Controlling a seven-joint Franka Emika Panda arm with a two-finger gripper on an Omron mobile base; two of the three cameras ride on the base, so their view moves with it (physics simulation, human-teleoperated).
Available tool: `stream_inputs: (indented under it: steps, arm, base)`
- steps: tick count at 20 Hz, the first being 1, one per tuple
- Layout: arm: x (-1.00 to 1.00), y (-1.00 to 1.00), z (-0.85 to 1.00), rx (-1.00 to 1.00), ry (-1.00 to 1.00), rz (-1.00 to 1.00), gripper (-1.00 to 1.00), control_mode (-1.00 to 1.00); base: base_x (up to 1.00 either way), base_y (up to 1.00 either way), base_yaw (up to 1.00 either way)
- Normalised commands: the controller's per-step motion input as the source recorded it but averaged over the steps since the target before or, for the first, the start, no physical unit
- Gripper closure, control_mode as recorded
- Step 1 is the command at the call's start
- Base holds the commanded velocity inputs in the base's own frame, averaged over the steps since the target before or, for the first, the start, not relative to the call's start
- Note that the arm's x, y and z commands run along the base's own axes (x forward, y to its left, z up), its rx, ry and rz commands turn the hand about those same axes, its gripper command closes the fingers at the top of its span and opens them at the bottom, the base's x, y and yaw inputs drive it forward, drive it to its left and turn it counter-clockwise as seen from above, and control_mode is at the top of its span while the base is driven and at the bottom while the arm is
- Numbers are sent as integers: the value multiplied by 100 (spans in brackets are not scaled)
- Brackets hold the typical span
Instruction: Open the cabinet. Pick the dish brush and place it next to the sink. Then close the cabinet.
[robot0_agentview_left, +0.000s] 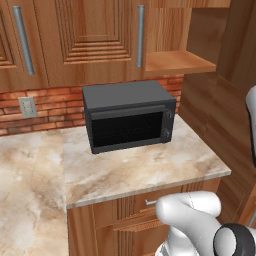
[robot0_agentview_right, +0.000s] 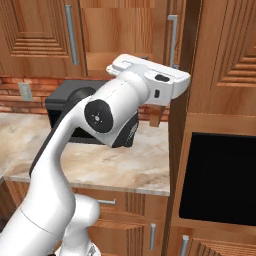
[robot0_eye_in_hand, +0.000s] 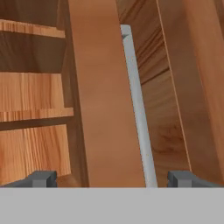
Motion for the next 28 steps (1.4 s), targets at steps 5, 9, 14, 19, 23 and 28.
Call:
stream_inputs:
  steps: [5, 9, 14, 19, 23, 28]
  arm:
    - [36, -3, 0, 0, 0, 2, -100, -100]
    - [39, 0, 0, 0, 0, 0, -100, -100]
    - [25, 0, 0, 0, 0, 3, -100, -100]
    - [6, 26, 0, 0, 1, 11, -100, -100]
    - [0, 42, 0, 0, 6, 16, -100, -100]
    - [9, 53, 0, 0, 10, 15, -100, -100]
  base:
    - [0, 0, 0]
    - [0, 0, 0]
    - [0, 0, 0]
    - [0, 0, 0]
    - [0, 0, 0]
    - [0, 0, 0]
